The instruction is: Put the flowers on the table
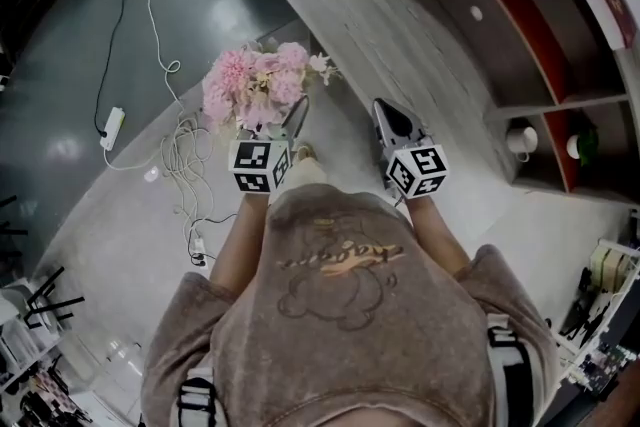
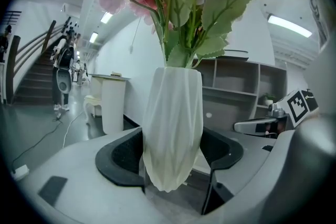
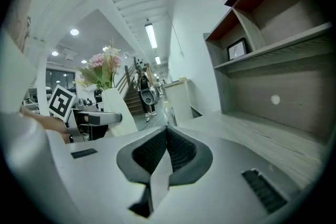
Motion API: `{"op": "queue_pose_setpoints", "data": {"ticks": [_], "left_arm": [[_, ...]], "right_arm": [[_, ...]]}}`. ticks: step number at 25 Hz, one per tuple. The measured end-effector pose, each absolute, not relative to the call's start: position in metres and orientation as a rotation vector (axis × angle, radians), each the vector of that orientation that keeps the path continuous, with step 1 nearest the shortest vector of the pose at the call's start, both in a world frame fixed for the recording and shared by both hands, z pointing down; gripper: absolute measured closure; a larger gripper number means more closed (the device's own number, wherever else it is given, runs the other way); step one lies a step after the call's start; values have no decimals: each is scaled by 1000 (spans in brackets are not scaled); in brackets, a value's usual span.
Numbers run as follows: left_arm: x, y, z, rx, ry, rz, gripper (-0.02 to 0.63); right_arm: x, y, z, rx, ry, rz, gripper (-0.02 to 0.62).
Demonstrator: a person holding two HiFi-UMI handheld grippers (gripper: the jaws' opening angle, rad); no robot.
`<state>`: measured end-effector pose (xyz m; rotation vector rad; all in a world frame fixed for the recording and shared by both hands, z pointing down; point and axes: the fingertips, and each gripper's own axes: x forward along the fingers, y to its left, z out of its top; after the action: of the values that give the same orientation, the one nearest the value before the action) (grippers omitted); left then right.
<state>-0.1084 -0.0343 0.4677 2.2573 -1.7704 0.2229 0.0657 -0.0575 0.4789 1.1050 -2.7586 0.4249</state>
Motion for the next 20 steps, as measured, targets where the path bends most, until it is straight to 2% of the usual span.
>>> {"op": "queue_pose_setpoints", "data": {"ticks": [9, 20], "left_arm": [[-153, -117, 464, 2361, -1686, 248, 256], [-151, -181, 468, 2428, -1586, 234, 256]], "right_arm": [[32, -119, 469, 1265, -2715, 389, 595], [34, -160, 474, 1397, -2646, 413, 595]]}}
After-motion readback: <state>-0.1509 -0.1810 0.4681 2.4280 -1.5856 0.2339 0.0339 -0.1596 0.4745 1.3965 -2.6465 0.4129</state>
